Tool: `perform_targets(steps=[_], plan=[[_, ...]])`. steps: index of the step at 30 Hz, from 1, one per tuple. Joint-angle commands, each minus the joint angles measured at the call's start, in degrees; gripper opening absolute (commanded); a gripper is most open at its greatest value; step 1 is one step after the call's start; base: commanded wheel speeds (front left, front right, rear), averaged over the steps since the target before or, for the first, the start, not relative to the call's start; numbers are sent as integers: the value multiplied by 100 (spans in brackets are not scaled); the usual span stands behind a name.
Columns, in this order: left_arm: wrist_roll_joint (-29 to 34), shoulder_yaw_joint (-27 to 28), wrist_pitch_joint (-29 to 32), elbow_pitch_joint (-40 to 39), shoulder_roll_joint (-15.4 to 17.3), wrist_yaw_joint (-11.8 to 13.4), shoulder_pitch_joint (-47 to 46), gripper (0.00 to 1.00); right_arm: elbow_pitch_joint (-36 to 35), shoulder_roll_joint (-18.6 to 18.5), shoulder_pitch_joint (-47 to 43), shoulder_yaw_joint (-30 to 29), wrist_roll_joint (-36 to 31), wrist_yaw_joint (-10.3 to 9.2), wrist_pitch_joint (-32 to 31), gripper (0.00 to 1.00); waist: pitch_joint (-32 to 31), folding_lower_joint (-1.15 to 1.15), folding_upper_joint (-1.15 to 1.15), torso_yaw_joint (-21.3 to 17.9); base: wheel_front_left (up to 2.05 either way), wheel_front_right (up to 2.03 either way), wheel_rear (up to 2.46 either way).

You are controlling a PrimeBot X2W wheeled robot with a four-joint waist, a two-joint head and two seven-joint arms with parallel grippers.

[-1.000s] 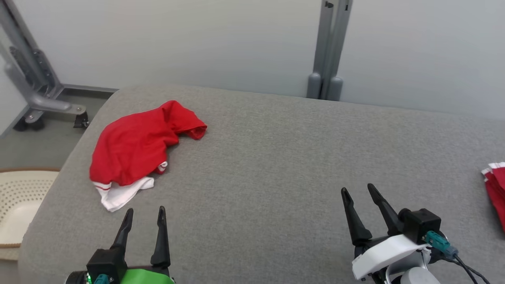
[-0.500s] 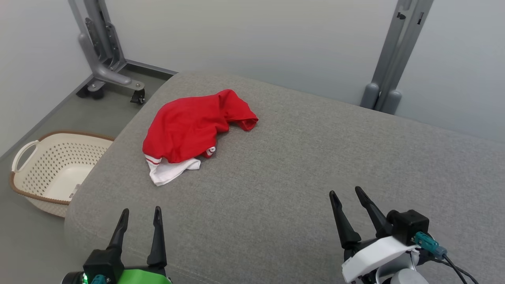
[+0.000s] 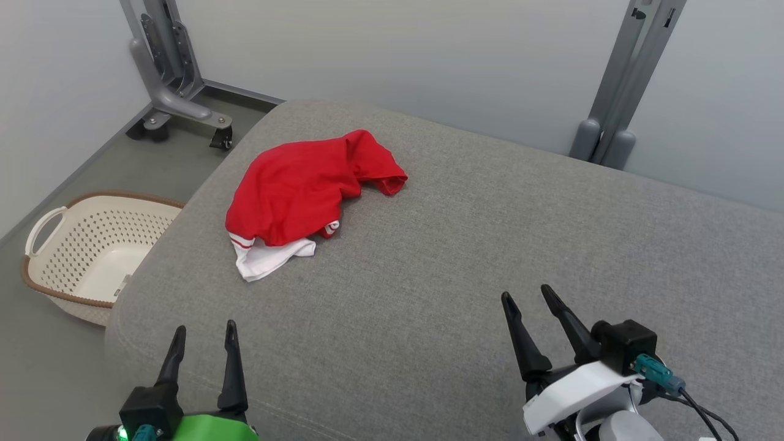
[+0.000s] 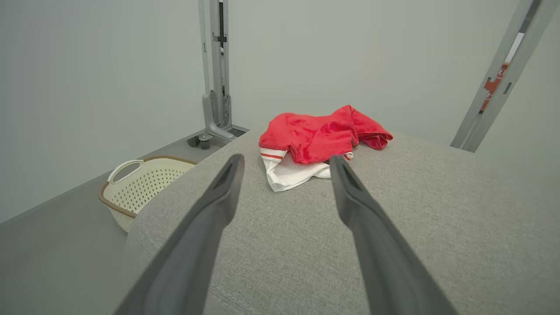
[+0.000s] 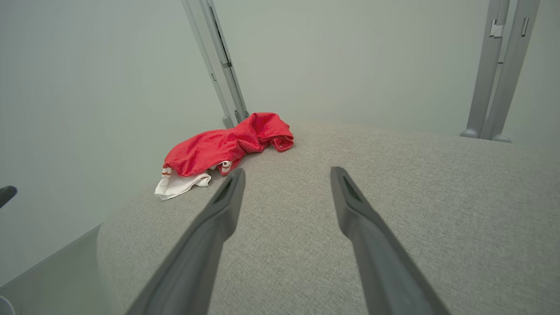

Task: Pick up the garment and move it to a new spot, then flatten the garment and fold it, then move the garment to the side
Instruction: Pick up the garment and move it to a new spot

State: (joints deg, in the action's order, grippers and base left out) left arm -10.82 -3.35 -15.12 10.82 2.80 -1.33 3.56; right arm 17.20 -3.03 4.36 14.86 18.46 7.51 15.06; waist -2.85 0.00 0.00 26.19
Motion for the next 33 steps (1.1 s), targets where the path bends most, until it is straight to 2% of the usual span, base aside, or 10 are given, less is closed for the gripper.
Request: perform_targets(steps=[1,9,14,19,22,30,33], plan=[[15,14,-3,45,19,50,-197,100,-18,-71,111,-15,-29,-4,15,100,114,0,0,-53,0,0,0],[23,87,-2,1180,48,241,-1267,100,-285,-565,529,-69,-98,-4,15,100,875,0,0,-324,0,0,0],[27,120,211,2174,249,216,-2226,100,-561,-956,821,-191,-91,-4,-115,100,1389,0,0,-535,0,0,0],[7,70,520,3115,420,83,-3123,100,-939,-1289,1015,-354,-82,-4,-309,100,1815,0,0,-714,0,0,0],[59,9,633,3631,482,50,-3515,100,-1133,-1407,1047,-428,-62,-4,-407,100,1987,0,0,-799,0,0,0],[35,69,705,4770,635,346,-4297,100,-1475,-1574,981,-490,-80,-4,-591,100,2249,0,0,-948,0,0,0],[-7,75,666,5124,657,380,-4496,100,-1559,-1621,940,-525,-87,-4,-635,100,2328,0,0,-967,0,0,0]])
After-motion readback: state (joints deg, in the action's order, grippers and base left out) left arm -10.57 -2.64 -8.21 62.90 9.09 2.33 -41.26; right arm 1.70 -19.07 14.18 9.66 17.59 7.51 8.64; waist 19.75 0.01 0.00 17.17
